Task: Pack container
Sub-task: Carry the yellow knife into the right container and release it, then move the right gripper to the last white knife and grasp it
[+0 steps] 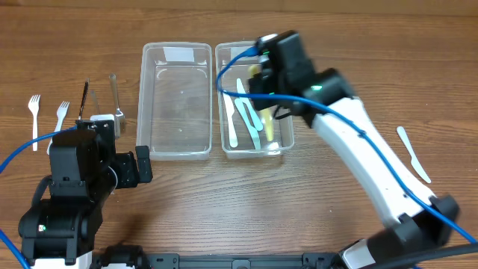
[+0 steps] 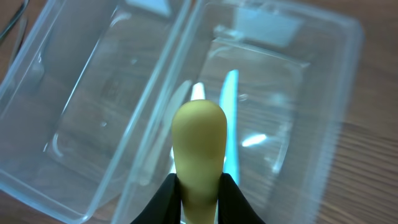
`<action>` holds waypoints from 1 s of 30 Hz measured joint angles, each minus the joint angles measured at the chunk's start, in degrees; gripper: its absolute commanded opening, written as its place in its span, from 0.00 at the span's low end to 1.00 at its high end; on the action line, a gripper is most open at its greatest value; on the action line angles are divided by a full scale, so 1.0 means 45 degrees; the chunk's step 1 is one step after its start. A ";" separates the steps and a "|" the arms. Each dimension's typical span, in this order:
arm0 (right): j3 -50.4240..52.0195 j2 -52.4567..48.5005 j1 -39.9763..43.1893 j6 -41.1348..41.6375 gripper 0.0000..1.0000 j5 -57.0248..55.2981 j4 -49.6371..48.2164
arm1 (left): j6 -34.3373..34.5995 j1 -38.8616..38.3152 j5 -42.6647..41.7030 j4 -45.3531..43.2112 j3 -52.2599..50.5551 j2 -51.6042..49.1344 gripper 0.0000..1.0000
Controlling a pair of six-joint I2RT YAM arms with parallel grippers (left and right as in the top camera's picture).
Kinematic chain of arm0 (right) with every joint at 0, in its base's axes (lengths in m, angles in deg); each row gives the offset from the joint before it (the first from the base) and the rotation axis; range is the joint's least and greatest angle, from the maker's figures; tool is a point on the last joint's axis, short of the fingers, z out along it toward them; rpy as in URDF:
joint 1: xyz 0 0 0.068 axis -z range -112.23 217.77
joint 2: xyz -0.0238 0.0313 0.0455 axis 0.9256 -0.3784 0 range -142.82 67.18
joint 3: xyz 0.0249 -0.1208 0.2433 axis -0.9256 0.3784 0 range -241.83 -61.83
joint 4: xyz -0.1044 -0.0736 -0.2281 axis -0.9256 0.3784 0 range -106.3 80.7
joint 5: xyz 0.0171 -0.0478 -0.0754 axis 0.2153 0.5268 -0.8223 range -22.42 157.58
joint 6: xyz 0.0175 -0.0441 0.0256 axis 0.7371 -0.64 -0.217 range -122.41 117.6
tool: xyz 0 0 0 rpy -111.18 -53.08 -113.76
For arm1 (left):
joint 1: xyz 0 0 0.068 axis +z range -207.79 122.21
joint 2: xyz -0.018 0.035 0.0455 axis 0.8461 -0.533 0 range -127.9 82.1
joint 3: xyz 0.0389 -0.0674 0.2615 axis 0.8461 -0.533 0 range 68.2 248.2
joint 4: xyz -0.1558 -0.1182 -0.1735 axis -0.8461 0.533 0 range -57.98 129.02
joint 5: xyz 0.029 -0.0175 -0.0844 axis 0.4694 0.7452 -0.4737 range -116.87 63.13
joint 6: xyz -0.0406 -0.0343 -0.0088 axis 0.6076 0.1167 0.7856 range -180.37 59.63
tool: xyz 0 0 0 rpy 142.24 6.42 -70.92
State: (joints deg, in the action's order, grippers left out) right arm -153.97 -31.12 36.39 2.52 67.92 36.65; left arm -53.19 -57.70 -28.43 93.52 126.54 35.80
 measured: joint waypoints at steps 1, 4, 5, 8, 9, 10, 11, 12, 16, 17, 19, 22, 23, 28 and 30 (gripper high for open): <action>0.0000 -0.0359 -0.0126 0.0029 0.04 0.0044 -0.0063 | 0.0000 0.0000 0.0000 0.0000 0.0000 0.0000 1.00; 0.0000 -0.2322 -0.0223 0.0117 0.33 0.0053 -0.0529 | 0.0000 0.0000 0.0000 0.0000 0.0000 0.0000 1.00; 0.0000 -0.2812 -0.0214 0.0141 0.45 0.0053 -0.0559 | 0.0000 0.0000 0.0000 0.0000 0.0000 0.0000 1.00; 0.0015 -0.3415 -0.0204 0.0189 0.49 0.0044 -0.0758 | 0.0000 0.0000 0.0000 0.0005 0.0000 0.0000 1.00; 0.0015 -0.3371 -0.0204 0.0189 0.52 0.0053 -0.0850 | 0.0000 0.0000 0.0000 0.0005 0.0000 0.0000 1.00; 0.0010 -0.3332 -0.0204 0.0185 0.55 0.0053 -0.0860 | 0.0000 0.0000 0.0000 0.0005 0.0000 0.0000 1.00; 0.0005 -0.3308 -0.0199 0.0185 0.59 0.0049 -0.0835 | 0.0000 0.0000 0.0000 0.0005 0.0000 0.0000 1.00; -0.0185 -0.3196 -0.0185 0.0189 0.61 -0.0078 -0.0452 | 0.0000 0.0000 0.0000 0.0005 0.0000 0.0000 1.00; -0.2166 -0.2200 0.0471 0.0185 0.75 -0.0908 0.0962 | 0.0000 0.0000 0.0000 0.0049 0.0000 0.0000 1.00; -0.2871 -0.1603 0.1005 0.0228 0.78 -0.1185 0.1389 | 0.0000 0.0000 0.0000 0.0058 0.0000 0.0000 1.00; -0.3963 -0.0389 0.2472 0.0175 0.81 -0.1462 0.2215 | 0.0000 0.0000 0.0000 0.0044 0.0000 0.0000 1.00; -0.4716 0.1443 0.7023 -0.0219 0.84 -0.1418 0.3541 | 0.0000 0.0000 0.0000 0.0044 0.0000 0.0000 1.00; -0.4731 0.1540 0.7990 -0.0398 0.84 -0.1185 0.3823 | 0.0000 0.0000 0.0000 0.0039 0.0000 0.0000 1.00; -0.3886 0.0563 1.2570 -0.1389 0.87 0.0257 0.4085 | 0.0000 0.0000 0.0000 0.0029 0.0000 0.0000 1.00; -0.3327 -0.0141 1.3537 -0.1787 0.90 0.0670 0.3837 | 0.0000 0.0000 0.0000 0.0039 0.0000 0.0000 1.00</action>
State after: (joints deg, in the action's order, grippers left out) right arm -168.94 -31.75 97.31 -5.52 70.94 53.92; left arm -53.19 -57.70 -28.43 93.69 126.54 35.80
